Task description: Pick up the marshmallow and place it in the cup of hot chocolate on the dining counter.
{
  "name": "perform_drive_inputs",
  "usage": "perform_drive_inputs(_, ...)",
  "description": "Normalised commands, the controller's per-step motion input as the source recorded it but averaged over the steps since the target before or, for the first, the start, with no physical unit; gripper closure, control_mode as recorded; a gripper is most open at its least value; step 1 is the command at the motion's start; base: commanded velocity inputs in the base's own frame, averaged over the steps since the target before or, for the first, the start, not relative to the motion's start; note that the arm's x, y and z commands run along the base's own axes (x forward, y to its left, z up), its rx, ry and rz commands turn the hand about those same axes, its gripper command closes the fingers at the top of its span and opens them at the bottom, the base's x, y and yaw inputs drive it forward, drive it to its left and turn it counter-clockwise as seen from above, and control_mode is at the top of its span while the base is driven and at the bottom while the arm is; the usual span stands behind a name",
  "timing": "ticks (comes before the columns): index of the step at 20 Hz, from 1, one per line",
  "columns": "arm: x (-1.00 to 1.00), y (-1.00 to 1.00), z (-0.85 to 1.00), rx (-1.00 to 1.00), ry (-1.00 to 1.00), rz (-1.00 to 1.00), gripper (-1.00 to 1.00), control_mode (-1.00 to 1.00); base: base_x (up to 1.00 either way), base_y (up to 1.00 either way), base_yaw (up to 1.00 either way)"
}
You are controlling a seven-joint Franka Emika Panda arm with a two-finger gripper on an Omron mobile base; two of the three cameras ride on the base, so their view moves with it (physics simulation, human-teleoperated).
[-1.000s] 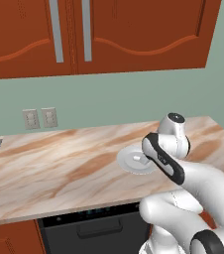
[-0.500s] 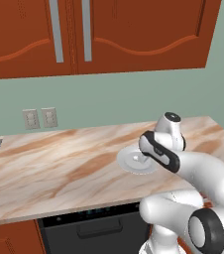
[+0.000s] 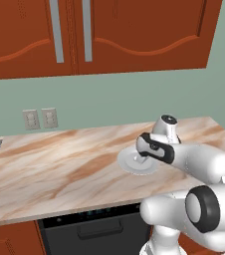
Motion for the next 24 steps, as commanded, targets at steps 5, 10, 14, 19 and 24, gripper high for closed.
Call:
perform_drive_inputs(5, 0.1, 0.0, -0.29, -0.04, 0.0, 0.0, -1.0, -1.0, 0.0, 0.0, 0.0)
perform_drive_inputs(10, 0.15, 0.0, -0.18, 0.0, 0.0, 0.0, -1.0, -1.0, 0.0, 0.0, 0.0)
perform_drive_inputs(14, 0.22, 0.0, -0.09, 0.0, 0.09, 0.0, -1.0, -1.0, 0.0, 0.0, 0.0)
perform_drive_inputs(19, 0.25, 0.0, -0.08, 0.0, 0.08, 0.0, -1.0, -1.0, 0.0, 0.0, 0.0)
perform_drive_inputs(24, 0.26, 0.02, -0.1, 0.0, 0.03, 0.0, -1.0, -1.0, 0.0, 0.0, 0.0)
